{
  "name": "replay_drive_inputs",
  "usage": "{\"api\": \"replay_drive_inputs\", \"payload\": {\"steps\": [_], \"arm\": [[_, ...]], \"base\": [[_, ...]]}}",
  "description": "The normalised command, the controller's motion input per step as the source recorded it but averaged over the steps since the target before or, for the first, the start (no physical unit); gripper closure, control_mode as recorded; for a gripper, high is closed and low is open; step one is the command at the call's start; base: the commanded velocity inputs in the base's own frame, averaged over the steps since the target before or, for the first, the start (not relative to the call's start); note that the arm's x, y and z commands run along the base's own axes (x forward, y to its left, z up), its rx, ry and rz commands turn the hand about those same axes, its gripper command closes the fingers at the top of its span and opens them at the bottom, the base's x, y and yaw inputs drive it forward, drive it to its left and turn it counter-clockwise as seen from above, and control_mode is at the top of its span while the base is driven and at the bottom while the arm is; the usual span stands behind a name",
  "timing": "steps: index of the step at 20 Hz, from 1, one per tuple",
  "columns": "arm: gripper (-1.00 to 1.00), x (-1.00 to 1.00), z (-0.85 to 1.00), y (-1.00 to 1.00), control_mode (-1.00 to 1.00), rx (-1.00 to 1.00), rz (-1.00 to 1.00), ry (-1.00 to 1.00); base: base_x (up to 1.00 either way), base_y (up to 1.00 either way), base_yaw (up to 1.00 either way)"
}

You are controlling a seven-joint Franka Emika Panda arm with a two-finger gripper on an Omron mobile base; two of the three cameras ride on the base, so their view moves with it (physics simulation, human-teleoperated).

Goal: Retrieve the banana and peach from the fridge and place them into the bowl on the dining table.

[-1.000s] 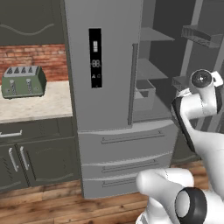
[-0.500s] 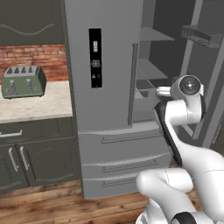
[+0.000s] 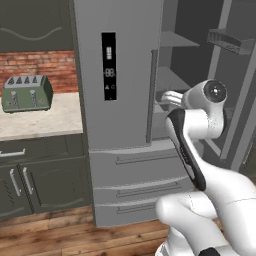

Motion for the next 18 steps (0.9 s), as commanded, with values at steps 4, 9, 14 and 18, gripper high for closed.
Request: {"api": "replay_drive_inputs", "payload": {"steps": [4,9,14,18], "arm": [[-1.0,0.27,0.0,0.01,-1.0,0.0,0.11,0.0],[-1.0,0.34,0.0,0.0,-1.0,0.0,0.11,-0.01],[-1.0,0.47,0.01,0.04,-1.0,0.0,0.18,-0.06],[-1.0,0.26,0.04,0.26,-1.0,-0.01,0.17,-0.1]], "base": [[0.0,0.0,0.0],[0.0,0.0,0.0],[0.0,0.0,0.0],[0.0,0.0,0.0]]}}
